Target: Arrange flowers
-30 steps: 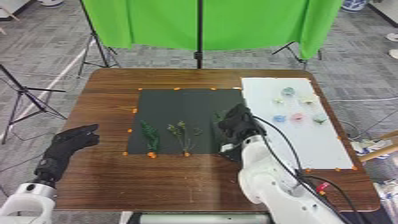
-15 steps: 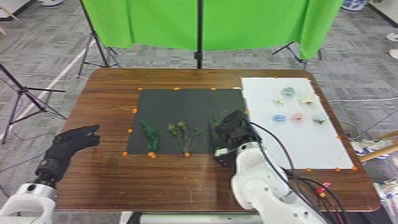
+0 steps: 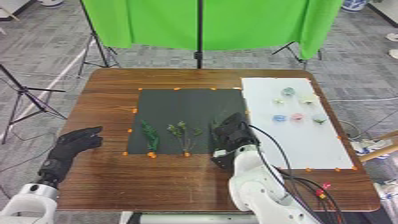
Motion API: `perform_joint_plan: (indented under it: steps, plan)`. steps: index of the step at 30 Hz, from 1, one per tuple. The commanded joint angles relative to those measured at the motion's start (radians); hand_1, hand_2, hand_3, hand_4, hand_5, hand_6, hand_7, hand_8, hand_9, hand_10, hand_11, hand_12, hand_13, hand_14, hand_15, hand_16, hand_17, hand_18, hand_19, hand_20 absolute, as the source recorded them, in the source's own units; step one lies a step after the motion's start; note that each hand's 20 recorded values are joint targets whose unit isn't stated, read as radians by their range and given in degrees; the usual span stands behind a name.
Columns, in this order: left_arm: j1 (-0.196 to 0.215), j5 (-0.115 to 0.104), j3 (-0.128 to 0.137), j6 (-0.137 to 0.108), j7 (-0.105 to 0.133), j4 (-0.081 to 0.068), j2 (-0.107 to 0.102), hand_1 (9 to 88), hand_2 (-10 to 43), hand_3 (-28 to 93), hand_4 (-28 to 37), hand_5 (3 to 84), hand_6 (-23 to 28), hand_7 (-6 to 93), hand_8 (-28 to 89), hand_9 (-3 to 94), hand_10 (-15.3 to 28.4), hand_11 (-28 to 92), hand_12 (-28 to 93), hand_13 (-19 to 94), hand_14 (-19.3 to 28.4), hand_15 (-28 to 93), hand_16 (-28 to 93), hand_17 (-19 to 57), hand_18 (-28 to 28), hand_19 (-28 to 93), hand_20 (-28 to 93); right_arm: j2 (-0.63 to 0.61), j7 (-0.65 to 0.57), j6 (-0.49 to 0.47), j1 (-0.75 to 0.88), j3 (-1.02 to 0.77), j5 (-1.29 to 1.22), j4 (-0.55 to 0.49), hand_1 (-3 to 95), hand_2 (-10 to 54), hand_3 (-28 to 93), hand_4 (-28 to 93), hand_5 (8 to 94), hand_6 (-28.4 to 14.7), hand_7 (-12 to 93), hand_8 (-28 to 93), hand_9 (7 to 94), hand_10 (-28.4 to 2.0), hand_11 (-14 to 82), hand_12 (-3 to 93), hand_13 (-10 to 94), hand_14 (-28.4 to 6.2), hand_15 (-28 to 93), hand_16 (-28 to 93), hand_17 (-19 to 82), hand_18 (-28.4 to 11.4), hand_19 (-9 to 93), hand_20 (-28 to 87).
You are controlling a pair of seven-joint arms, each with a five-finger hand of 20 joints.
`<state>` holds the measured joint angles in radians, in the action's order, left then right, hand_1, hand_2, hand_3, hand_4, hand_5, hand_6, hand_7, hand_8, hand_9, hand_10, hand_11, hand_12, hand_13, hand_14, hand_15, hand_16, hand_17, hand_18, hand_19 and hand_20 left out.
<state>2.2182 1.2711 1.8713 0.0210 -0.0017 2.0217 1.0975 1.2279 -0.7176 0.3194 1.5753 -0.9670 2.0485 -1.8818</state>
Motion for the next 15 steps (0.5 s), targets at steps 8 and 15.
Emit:
perform_joint_plan:
  steps: [8, 15]
  plan:
    - [0.005, 0.019, 0.002, 0.039, -0.012, -0.002, 0.011, 32.7, 1.6, 64, -16.0, 46.6, 5.4, 13.6, -6, 47.1, 14.5, 24, 14, 37, 19.3, 28, 1, 4.3, 16.3, 29, 29, 0.007, 0.024, -0.001, 0.036, -0.015, 0.074, 0.017, 47.9, -9.5, 57, -3, 83.6, -4.6, 32, 18, 91.6, -11.3, 47.1, 30.7, 94, 2.0, 75, 24, 69, -16.0, 93, 57]
    - [0.007, 0.019, 0.003, 0.042, -0.015, 0.0, 0.011, 33.3, 0.7, 63, -15.3, 46.4, 5.3, 13.5, -6, 46.7, 14.6, 24, 14, 37, 19.1, 28, 1, 4.2, 16.3, 28, 29, 0.006, 0.042, 0.012, 0.044, -0.023, 0.075, 0.008, 47.6, -9.5, 57, -4, 83.3, -4.5, 33, 18, 91.6, -11.4, 47.2, 30.6, 94, 1.8, 74, 24, 69, -16.0, 93, 56]
